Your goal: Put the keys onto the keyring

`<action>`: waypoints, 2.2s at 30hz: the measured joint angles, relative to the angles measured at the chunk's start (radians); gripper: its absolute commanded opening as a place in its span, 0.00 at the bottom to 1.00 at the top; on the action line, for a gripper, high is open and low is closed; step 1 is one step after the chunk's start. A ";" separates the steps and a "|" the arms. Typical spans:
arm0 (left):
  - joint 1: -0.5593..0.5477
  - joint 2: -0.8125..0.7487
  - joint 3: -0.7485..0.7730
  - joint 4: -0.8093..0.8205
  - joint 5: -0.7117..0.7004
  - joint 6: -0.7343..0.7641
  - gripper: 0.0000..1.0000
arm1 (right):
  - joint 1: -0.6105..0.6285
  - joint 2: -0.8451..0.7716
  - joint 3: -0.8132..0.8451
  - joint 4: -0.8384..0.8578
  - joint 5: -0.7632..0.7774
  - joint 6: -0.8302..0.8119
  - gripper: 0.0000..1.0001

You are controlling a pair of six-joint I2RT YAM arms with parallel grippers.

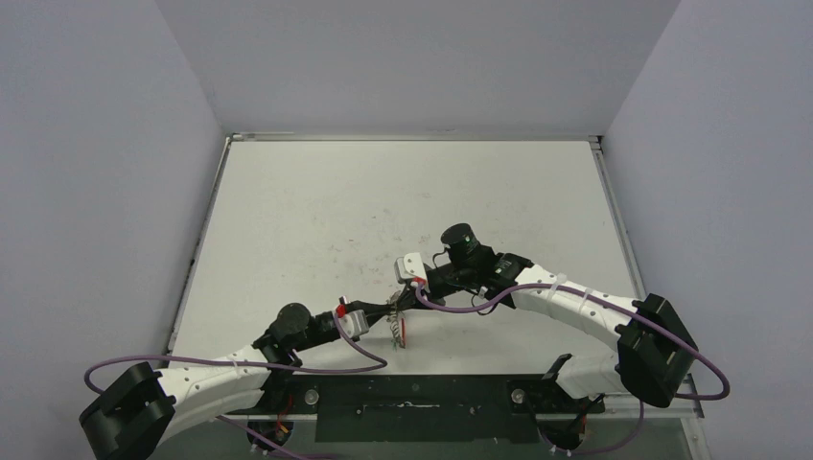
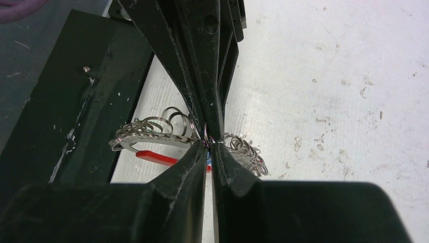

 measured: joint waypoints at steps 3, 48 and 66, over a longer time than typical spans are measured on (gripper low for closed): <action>0.000 0.000 0.000 0.003 0.000 -0.001 0.00 | 0.000 0.000 0.008 -0.028 -0.003 -0.025 0.12; 0.000 -0.047 0.000 0.011 -0.005 0.004 0.00 | -0.006 -0.040 0.055 0.004 0.021 0.094 0.35; 0.000 -0.049 -0.002 0.005 -0.016 0.003 0.00 | 0.014 -0.010 0.057 0.027 0.027 0.092 0.35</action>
